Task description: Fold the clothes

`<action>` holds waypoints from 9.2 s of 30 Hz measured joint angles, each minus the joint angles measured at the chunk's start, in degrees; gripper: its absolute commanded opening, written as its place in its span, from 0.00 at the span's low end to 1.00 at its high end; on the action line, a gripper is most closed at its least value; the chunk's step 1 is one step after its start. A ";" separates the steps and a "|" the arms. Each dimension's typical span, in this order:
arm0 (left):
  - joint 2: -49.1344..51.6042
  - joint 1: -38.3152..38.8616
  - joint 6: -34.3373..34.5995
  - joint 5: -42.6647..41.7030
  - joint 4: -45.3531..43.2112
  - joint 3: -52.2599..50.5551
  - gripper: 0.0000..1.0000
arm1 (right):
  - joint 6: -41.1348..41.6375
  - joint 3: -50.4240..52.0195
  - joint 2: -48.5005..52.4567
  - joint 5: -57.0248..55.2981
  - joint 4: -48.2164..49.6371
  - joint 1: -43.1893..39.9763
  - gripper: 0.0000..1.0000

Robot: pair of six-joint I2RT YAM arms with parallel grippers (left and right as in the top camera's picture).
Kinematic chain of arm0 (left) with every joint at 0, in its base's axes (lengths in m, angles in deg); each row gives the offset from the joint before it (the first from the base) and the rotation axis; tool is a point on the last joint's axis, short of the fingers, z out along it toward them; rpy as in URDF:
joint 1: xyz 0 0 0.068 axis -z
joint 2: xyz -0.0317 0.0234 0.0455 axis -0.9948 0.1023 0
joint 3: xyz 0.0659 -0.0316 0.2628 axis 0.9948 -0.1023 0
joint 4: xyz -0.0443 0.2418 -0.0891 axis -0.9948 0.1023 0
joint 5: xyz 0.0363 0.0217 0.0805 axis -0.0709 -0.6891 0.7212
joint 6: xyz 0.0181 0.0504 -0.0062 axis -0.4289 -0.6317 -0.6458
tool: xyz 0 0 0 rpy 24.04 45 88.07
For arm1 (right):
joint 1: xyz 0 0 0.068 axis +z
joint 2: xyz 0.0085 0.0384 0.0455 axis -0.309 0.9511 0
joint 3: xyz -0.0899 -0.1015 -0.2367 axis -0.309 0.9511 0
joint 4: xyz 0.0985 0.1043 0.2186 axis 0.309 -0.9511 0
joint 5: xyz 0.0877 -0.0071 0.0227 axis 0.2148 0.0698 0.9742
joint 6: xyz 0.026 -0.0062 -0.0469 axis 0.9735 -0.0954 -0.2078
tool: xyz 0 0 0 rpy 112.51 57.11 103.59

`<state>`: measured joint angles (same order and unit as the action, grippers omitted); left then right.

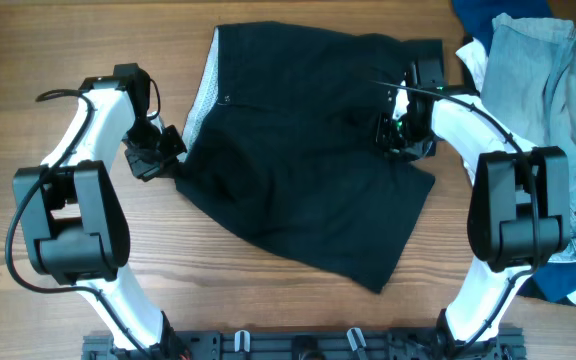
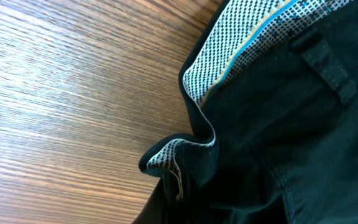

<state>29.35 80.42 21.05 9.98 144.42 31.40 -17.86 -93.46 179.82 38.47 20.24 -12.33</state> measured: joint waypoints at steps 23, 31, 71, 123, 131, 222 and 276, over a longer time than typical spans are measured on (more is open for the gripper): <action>-4.76 3.34 3.58 2.32 -4.81 -0.22 0.04 | 11.26 -1.44 -16.81 -6.86 -39.54 19.65 0.52; -6.84 3.34 4.42 7.19 -6.10 -0.22 0.04 | 19.21 16.85 -16.94 -5.90 -27.78 24.83 0.56; -45.90 6.78 7.45 8.50 3.74 -0.55 0.04 | -2.01 -22.05 -35.32 -5.18 -47.47 0.44 0.04; -0.66 3.69 6.32 20.81 -17.73 -0.33 0.18 | -8.68 -14.73 4.15 -0.07 -7.52 0.50 0.69; -0.66 3.41 0.72 14.14 -18.40 -0.33 0.38 | -8.70 -14.73 4.15 -0.07 -7.39 0.50 0.70; -33.53 3.54 -0.11 -2.08 -11.67 -27.69 0.38 | -6.64 -26.18 10.91 4.55 -3.67 7.74 0.04; -18.40 -2.91 0.02 5.90 -23.67 -31.74 0.78 | -17.44 -24.65 5.99 0.66 -8.46 2.43 0.80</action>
<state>10.95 77.52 21.07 15.88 120.75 -0.33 -35.31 -118.11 185.81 39.13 11.78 -9.90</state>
